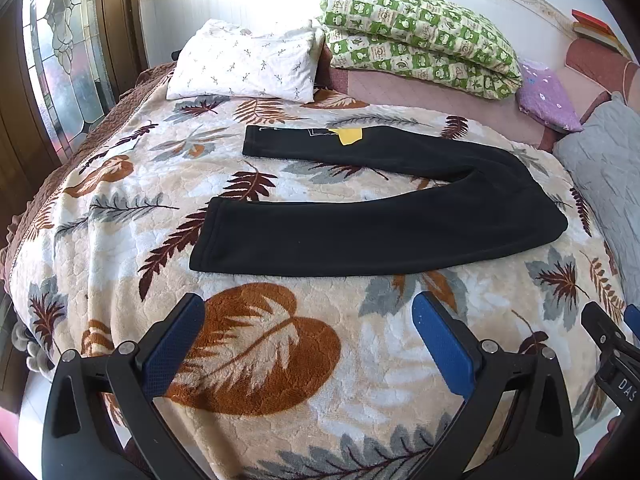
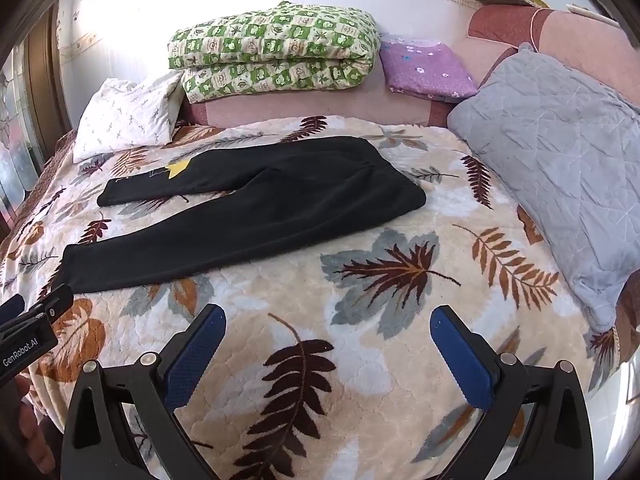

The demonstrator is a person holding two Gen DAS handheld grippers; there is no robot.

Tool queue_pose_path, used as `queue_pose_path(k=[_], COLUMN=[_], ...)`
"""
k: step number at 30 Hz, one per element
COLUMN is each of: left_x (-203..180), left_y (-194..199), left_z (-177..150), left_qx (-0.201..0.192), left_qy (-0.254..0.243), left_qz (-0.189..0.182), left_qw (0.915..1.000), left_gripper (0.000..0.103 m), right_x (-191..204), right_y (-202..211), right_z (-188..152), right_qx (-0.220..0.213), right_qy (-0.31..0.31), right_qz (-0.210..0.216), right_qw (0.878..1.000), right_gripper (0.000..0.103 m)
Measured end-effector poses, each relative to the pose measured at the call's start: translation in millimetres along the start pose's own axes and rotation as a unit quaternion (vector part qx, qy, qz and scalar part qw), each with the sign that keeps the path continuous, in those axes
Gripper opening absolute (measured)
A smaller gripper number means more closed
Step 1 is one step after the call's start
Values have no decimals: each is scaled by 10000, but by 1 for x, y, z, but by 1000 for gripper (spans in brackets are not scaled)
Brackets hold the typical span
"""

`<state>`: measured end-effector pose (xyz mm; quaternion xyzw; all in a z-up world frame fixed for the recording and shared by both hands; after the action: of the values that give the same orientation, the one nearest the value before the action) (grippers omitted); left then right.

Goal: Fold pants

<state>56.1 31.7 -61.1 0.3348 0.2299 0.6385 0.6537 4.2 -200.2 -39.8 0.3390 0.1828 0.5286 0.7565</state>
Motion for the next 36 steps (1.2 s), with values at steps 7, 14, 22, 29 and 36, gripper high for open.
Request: queue_pose_path(k=[7,14,22,29,36], left_x=[-2,-4,-8,-11,-13], left_y=[0,0,1,-1,-5], left_z=[-1,1,4,5,6], left_qx=[3,-2,-22,2,36], left_qy=[-33,-33,-92,-141,-140], left_qz=[-21,-22,-43,-56,-93], left_qw=[10000,10000,9999,9999,9999], left_gripper=[103,103,103,103,103], right_x=[-1,-3,-4,-4,-4], right_y=[-1,-2,-6,-7,-11], right_z=[-2,-2,-3,-4,-2], right_qx=[43,84,119,128,155], right_qy=[-2,-13,-17,-18,-4], right_qz=[45,69,80,77,75], right_qw=[10000,9999,9999,9999,9999], right_gripper=[103,103,103,103,103])
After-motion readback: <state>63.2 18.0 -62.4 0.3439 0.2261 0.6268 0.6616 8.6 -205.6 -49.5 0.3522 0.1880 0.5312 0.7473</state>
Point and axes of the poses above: each gripper's, at about its wrist camera, not at the fingertips, and y roughly against the way its jaws point, x to its left, z to its top, the point moved 7 cm from there along -y, roughly the way its jaws point, and after that the axes turned 11 degrees about -y, right-handed, at the moved point
